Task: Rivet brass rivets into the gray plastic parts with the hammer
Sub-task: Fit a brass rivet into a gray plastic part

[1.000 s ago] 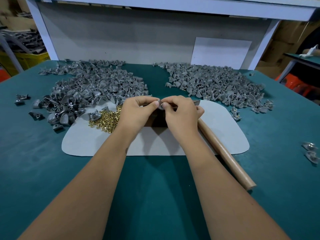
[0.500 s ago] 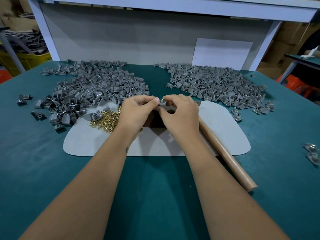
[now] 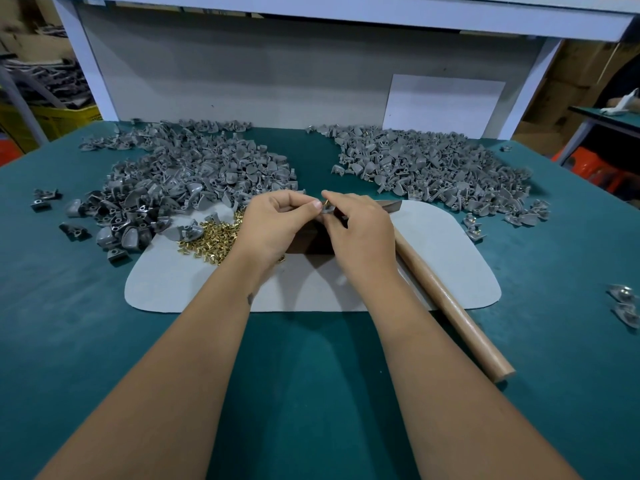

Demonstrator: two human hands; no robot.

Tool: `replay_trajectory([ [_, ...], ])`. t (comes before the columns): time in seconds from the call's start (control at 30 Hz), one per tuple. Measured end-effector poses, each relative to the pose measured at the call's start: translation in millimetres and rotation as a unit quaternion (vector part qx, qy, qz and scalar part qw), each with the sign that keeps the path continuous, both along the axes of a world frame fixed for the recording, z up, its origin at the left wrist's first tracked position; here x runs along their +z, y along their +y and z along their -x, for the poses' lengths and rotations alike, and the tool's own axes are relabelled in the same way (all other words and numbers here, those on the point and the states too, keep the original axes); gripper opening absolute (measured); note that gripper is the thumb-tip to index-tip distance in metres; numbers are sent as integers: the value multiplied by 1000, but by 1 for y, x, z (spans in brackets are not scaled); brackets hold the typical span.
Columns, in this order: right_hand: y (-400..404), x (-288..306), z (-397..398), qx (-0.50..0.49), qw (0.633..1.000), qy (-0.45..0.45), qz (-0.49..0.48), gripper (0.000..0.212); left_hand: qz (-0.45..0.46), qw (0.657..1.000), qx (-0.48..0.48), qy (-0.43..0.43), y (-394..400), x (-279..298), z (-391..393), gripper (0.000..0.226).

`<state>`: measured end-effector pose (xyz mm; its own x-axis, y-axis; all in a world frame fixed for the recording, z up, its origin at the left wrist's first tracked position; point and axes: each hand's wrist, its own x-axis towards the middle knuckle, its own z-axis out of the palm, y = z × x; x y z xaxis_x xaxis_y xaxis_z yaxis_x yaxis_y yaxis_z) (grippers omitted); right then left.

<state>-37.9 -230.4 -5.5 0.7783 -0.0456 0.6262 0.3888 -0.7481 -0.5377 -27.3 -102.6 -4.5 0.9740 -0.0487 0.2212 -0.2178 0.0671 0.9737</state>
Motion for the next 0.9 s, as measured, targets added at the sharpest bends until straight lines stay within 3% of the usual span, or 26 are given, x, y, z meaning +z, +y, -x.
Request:
replay_trajectory([
  [0.5,-2,1,0,28,999,44,8,30,26,1000,8,13,-2,-3,2,16],
  [0.9,-5,8,2,44,994,63,-78,21,9,1000,19,0,1,-1,0,21],
])
